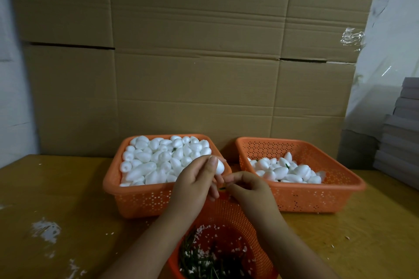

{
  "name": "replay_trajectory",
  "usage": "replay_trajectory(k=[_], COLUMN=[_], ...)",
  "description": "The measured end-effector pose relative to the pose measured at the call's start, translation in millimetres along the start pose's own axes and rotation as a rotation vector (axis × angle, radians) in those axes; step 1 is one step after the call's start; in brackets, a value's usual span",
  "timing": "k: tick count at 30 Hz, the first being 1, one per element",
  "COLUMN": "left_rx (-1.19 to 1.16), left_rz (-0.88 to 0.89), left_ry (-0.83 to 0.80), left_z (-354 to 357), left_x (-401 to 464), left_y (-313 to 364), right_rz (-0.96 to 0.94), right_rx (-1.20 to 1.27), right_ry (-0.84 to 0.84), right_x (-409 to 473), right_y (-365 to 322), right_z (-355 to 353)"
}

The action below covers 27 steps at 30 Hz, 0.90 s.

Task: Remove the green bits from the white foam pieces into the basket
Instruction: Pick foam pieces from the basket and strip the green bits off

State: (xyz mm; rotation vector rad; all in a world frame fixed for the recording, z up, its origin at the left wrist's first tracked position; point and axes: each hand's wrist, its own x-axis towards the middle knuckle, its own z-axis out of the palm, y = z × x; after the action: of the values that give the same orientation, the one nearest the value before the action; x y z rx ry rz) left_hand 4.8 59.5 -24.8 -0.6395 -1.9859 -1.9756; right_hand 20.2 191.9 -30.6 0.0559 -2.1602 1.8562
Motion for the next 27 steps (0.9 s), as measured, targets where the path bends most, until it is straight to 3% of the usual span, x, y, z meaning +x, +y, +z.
replay_trajectory(k=[27], left_rx=[-0.086], left_rz=[-0.096], left_ry=[0.048], left_z=[-3.4], left_x=[-1.1], left_y=[6.2], right_rz=[-0.011], right_rx=[0.069], right_ry=[0.033], right_x=[1.1], right_y=[1.2], right_z=[-1.4])
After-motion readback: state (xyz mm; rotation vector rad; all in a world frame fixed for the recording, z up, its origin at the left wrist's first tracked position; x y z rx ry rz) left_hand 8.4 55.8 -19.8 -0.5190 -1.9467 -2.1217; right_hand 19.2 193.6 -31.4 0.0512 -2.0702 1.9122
